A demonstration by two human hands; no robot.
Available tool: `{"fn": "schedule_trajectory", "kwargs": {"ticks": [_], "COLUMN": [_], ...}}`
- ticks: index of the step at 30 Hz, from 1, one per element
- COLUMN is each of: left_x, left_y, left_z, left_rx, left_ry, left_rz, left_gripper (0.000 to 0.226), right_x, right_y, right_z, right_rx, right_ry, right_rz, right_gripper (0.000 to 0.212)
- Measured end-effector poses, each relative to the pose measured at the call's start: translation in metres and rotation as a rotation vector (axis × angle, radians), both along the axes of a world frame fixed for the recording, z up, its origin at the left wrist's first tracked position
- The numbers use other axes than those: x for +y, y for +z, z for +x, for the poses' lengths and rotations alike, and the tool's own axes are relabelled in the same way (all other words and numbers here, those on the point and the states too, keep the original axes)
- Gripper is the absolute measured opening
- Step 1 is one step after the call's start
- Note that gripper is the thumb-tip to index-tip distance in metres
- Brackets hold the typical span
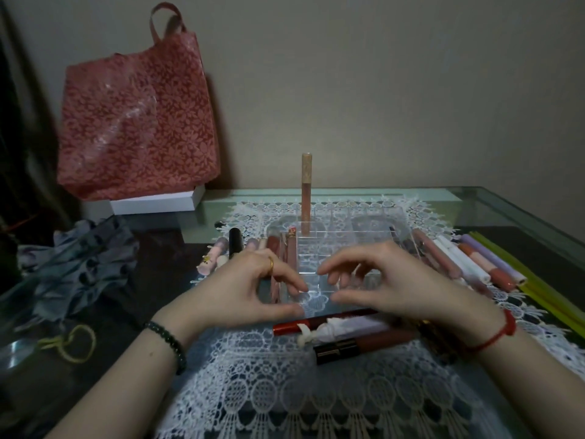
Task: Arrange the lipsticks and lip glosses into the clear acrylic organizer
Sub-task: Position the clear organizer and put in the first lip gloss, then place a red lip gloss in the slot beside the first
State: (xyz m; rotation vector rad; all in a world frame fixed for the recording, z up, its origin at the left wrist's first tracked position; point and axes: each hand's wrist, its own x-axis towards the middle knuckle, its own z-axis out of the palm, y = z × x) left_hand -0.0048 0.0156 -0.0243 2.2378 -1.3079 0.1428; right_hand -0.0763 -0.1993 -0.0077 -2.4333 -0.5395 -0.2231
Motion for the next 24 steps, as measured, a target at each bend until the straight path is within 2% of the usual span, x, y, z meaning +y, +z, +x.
{"fn": "schedule_trajectory", "kwargs": {"ticks": [6,10,14,20,24], "left_x": [0.0015,0.0001,-0.0014,-0.0025,-0.0015], "left_y": [0.0021,0.0016,0.0012,0.0004,0.0013], "left_z": [-0.0038,-0.0039,-0.0044,-0.0083,-0.0071], "left_rx": [0.020,0.104,0.069,0.082,0.071], "left_ry": [-0.036,-0.085,-0.075,-0.058,-0.040], "left_rz": [0.120,0.235,0.319,0.259,0.112], "left_gripper": [0.015,0.025,0.031,0.027,0.024], "right_x": [0.0015,0.0016,0.0022,0.0022,0.0020], "right_y": [-0.0067,-0.0100,-0.0095,-0.0098,-0.0102], "right_z": [-0.0005,-0.0009,0.0000,-0.0006,0.0010], "right_rx": [0.229,0.264,0.292,0.311,0.287], "right_ry": [0.076,0.088,0.092,0.089,0.074], "right_rz": [-0.123,-0.168,-0.156,-0.165,-0.147], "right_gripper": [0.039,0.044,0.043,0.042,0.032]}}
